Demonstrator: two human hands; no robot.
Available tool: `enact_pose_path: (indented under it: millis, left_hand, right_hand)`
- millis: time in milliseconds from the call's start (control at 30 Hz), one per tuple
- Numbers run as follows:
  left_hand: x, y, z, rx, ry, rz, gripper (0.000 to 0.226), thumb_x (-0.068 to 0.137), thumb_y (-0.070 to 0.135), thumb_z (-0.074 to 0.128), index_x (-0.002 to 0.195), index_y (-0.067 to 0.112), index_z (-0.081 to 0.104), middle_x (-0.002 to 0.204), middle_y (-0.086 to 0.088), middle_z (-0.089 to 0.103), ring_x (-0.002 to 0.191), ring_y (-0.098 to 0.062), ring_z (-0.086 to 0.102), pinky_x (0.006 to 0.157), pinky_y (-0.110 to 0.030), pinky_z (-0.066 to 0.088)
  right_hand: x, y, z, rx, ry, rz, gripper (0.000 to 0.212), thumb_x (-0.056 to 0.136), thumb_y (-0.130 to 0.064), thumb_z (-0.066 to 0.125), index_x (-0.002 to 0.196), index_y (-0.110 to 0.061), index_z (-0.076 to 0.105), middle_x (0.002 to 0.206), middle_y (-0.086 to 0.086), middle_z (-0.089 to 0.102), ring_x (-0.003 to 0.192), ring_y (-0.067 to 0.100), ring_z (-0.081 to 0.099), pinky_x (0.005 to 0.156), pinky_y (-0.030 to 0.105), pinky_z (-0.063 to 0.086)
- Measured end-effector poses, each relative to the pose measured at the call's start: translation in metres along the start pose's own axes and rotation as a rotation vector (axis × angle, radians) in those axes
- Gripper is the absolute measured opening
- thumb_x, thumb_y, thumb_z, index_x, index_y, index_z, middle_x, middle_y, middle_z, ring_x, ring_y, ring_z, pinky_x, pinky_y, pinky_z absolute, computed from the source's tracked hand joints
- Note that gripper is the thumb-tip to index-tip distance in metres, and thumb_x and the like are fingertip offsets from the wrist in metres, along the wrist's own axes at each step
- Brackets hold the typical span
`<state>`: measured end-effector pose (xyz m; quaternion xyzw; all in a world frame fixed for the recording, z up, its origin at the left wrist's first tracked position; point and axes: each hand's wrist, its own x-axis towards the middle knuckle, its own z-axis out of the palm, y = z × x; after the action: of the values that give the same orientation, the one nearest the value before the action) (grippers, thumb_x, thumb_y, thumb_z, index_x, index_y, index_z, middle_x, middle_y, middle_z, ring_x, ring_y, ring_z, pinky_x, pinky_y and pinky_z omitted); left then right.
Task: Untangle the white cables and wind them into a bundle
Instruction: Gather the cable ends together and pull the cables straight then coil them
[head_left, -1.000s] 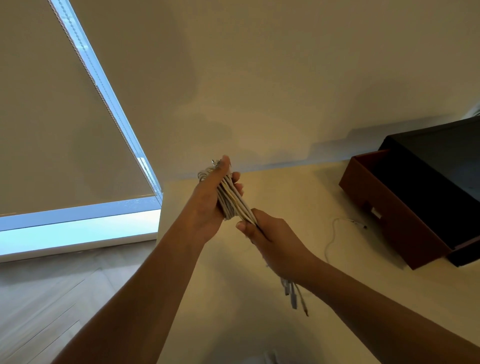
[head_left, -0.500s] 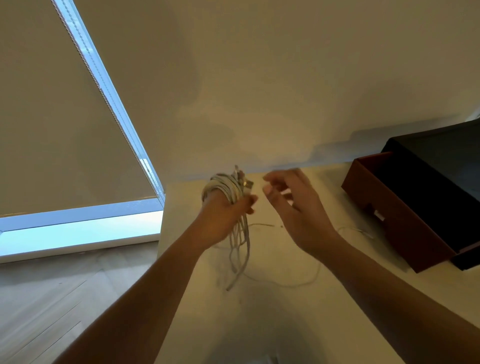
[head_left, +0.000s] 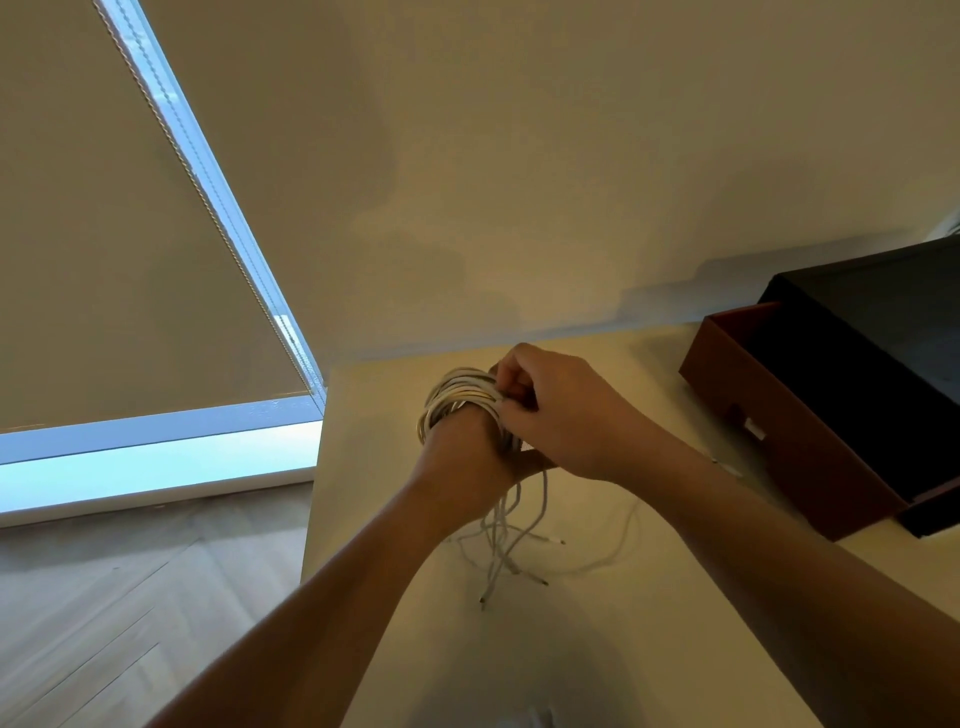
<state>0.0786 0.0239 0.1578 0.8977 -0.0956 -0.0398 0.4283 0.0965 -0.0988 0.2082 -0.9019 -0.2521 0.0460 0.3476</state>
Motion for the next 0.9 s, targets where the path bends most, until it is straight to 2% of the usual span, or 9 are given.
enact_pose_path:
  millis: [67, 133, 233, 267, 333, 433, 633, 800, 900]
  left_hand:
    - [-0.001, 0.004, -0.001, 0.044, 0.013, 0.009, 0.028, 0.079, 0.025, 0.074, 0.087, 0.032, 0.047, 0.068, 0.018, 0.049, 0.067, -0.004, 0.053, 0.066, -0.009, 0.047]
    - [-0.001, 0.004, -0.002, 0.034, 0.052, 0.047, 0.029, 0.080, 0.033, 0.074, 0.092, 0.038, 0.049, 0.075, 0.024, 0.053, 0.072, 0.001, 0.058, 0.062, -0.004, 0.042]
    - [-0.001, 0.001, -0.002, -0.067, 0.107, 0.081, 0.035, 0.085, 0.024, 0.071, 0.117, 0.032, 0.059, 0.116, 0.016, 0.059, 0.111, -0.001, 0.057, 0.088, -0.012, 0.045]
    - [-0.001, -0.001, -0.003, -0.023, 0.131, 0.084, 0.041, 0.086, 0.024, 0.070, 0.126, 0.025, 0.058, 0.130, 0.009, 0.055, 0.122, -0.008, 0.052, 0.098, -0.019, 0.043]
    - [0.000, -0.001, -0.004, 0.069, 0.158, 0.083, 0.048, 0.087, 0.027, 0.068, 0.132, 0.016, 0.055, 0.143, 0.000, 0.048, 0.126, -0.015, 0.049, 0.102, -0.024, 0.039]
    - [0.000, -0.002, -0.004, 0.160, 0.167, 0.093, 0.056, 0.088, 0.032, 0.066, 0.138, 0.015, 0.049, 0.145, -0.001, 0.047, 0.125, -0.015, 0.050, 0.103, -0.025, 0.038]
    - [-0.002, -0.005, 0.000, 0.361, 0.137, 0.097, 0.074, 0.089, 0.041, 0.063, 0.150, 0.014, 0.030, 0.146, -0.002, 0.046, 0.127, -0.018, 0.048, 0.106, -0.032, 0.039]
    - [-0.010, -0.002, 0.000, 0.432, 0.133, 0.148, 0.067, 0.089, 0.047, 0.061, 0.143, 0.013, 0.041, 0.134, 0.001, 0.055, 0.118, -0.013, 0.051, 0.089, -0.012, 0.028]
    - [-0.012, 0.000, 0.000, 0.440, 0.109, 0.177, 0.059, 0.086, 0.053, 0.062, 0.128, 0.013, 0.055, 0.120, 0.001, 0.059, 0.109, -0.013, 0.052, 0.081, -0.012, 0.026]
  right_hand:
    - [0.000, 0.002, -0.003, 0.028, -0.010, 0.010, 0.005, 0.092, -0.017, 0.054, 0.097, -0.018, 0.053, 0.099, 0.005, 0.064, 0.084, 0.021, 0.061, 0.076, 0.038, 0.053]
    - [0.000, 0.005, -0.007, 0.091, -0.001, 0.031, 0.004, 0.092, -0.018, 0.057, 0.096, -0.020, 0.055, 0.092, -0.003, 0.063, 0.079, 0.015, 0.062, 0.068, 0.026, 0.054]
    - [0.001, 0.010, -0.009, 0.320, 0.049, 0.107, 0.018, 0.084, -0.021, 0.071, 0.093, -0.017, 0.056, 0.088, -0.006, 0.058, 0.065, 0.007, 0.061, 0.054, 0.018, 0.051]
    - [0.001, 0.012, -0.009, 0.386, 0.069, 0.134, 0.024, 0.081, -0.024, 0.075, 0.093, -0.018, 0.054, 0.090, -0.004, 0.056, 0.064, 0.008, 0.059, 0.054, 0.022, 0.053]
    - [0.001, 0.016, -0.007, 0.317, 0.103, 0.144, 0.028, 0.077, -0.032, 0.077, 0.090, -0.025, 0.053, 0.095, -0.003, 0.052, 0.070, 0.010, 0.055, 0.062, 0.026, 0.055]
    - [0.000, 0.016, -0.006, 0.187, 0.133, 0.076, 0.023, 0.079, -0.033, 0.074, 0.092, -0.026, 0.056, 0.097, -0.008, 0.048, 0.073, 0.006, 0.050, 0.062, 0.010, 0.042]
    - [0.004, 0.019, -0.016, 0.074, -0.076, 0.044, 0.021, 0.084, -0.031, 0.070, 0.099, -0.026, 0.055, 0.099, -0.012, 0.043, 0.077, -0.003, 0.047, 0.064, 0.003, 0.037]
    - [0.008, 0.023, -0.031, 0.012, -0.277, 0.034, 0.030, 0.084, -0.038, 0.069, 0.103, -0.021, 0.056, 0.102, -0.012, 0.044, 0.077, -0.008, 0.045, 0.064, 0.008, 0.036]
    - [0.010, 0.023, -0.038, 0.043, -0.360, 0.043, 0.027, 0.082, -0.037, 0.071, 0.097, -0.020, 0.056, 0.103, -0.009, 0.046, 0.083, -0.005, 0.046, 0.067, 0.010, 0.037]
